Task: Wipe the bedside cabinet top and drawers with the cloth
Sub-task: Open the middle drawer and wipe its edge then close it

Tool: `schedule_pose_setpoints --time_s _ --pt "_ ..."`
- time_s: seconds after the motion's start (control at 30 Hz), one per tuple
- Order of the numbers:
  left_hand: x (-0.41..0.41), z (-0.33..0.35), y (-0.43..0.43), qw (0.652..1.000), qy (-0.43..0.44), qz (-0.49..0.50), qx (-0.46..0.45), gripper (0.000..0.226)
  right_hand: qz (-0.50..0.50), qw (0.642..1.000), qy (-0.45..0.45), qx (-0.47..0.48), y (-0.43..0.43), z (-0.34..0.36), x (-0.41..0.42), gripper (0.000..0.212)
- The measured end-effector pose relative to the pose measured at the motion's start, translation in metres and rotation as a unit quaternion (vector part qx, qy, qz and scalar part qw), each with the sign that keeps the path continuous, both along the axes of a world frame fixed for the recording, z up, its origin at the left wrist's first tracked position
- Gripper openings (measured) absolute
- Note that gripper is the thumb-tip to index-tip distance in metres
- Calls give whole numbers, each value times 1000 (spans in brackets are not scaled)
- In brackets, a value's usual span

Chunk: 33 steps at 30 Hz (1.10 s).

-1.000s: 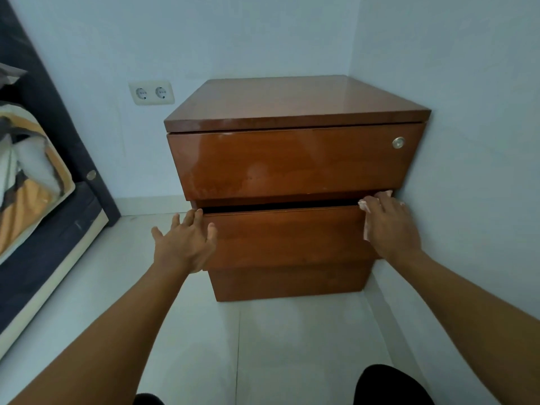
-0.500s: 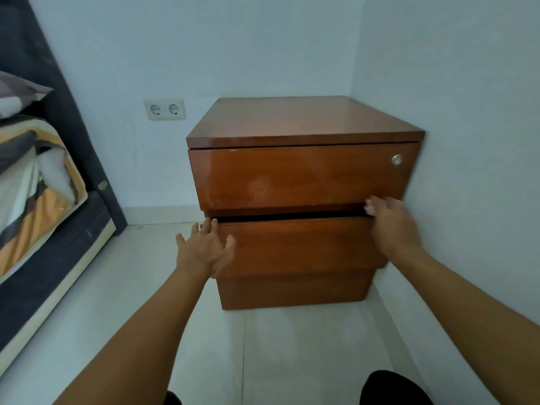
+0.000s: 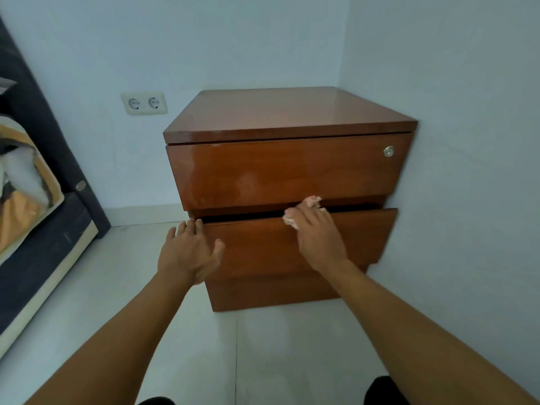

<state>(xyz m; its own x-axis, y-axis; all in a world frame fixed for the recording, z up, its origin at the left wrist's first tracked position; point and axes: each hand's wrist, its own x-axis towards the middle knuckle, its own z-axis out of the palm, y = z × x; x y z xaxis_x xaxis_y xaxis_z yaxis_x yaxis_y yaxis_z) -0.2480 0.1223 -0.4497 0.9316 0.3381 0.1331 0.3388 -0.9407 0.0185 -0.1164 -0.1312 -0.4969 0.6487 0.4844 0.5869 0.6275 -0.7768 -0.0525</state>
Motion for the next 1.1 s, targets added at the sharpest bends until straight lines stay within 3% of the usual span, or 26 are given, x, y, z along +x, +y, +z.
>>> schedule_pose_setpoints --time_s 0.2,0.43,0.5,0.57,0.67,0.77,0.9,0.97,1.1 --pt "-4 1 -3 1000 7 10 -26 83 -73 996 -36 22 -88 -5 33 39" --pt "-8 4 -3 998 -2 6 -54 77 -164 982 33 93 -145 -19 69 47" --pt "-9 4 -3 998 -8 3 -60 76 -171 973 66 140 -139 -11 66 52" --pt "-9 2 -3 998 -18 1 -60 77 -186 948 82 245 -120 0 51 49" --pt "-7 -5 -1 998 -33 -3 -51 79 -97 934 11 343 -53 1 2 43" --pt "-7 -15 0 998 -45 -6 -45 85 81 963 10 257 41 -21 -42 47" --pt "-9 -27 1 997 -63 -5 -43 89 90 996 -8 10 108 -61 -48 103" --pt "-8 -32 1 996 -80 -3 -35 87 61 996 -54 -32 104 -75 -33 99" --pt "-8 -36 0 993 -108 -8 -38 84 2 993 -119 -15 58 -97 -6 76"
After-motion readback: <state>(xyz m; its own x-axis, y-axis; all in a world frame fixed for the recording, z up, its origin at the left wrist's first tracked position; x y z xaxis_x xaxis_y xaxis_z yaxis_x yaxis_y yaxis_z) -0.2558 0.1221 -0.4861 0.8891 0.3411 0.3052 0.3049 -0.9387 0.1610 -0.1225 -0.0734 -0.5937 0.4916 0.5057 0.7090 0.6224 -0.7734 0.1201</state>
